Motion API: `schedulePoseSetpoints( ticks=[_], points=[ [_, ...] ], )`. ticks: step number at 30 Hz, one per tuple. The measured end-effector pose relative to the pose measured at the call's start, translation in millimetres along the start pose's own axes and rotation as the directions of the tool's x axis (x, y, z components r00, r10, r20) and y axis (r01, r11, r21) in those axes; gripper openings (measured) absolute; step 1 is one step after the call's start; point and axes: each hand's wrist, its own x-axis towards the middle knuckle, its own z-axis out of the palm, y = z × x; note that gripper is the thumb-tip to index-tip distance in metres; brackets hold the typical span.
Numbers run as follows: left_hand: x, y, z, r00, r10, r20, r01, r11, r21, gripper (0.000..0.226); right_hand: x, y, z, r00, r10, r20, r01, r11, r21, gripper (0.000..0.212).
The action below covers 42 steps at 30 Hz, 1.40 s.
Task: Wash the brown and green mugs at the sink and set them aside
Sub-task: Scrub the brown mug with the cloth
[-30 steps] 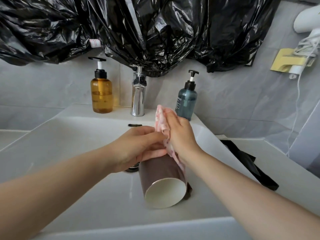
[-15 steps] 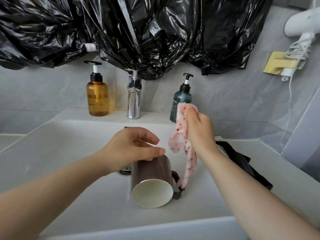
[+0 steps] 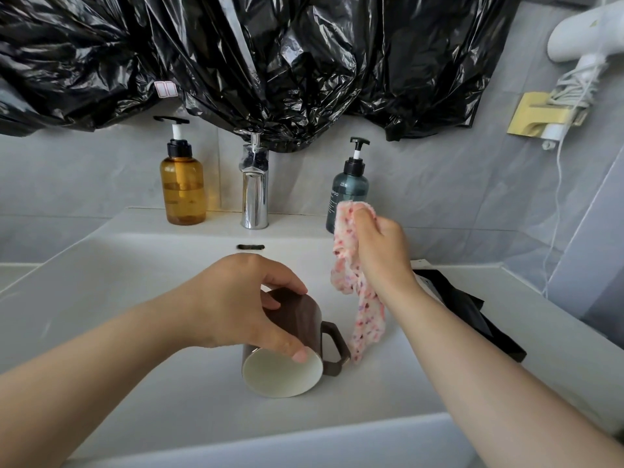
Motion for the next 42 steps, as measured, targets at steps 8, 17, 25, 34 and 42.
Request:
schedulePoseSetpoints(
  ticks=[8,17,25,34,42],
  points=[
    [0,-2,3,0.997,0.073,0.025,-0.077,0.974,0.212,0.061,-1,2,3,0.999,-0.027,0.043,0.029,0.999,-0.041,0.048],
    [11,-18,7,1.0,0.017,0.012,-0.017,1.0,0.026,0.041,1,3,2,0.999,-0.003,0.048,0.005,0.999,-0.035,0.05],
    [15,-38,3,0.932,-0.358,0.062,0.337,0.787,-0.517,0.059,6,9,-1,0.99,0.098,0.098,-0.079,0.981,-0.179,0.032],
    [20,-43,-12,0.858,-0.506,0.091,0.344,0.434,-0.833,0.046,2,10,-5,0.843,0.201,0.499,-0.138,0.977,-0.161,0.026],
    [16,-34,-10,0.891,-0.44,0.108,0.264,0.311,-0.913,0.049,-1,9,7,0.737,0.203,0.645,-0.318,0.946,0.066,0.041]
  ],
)
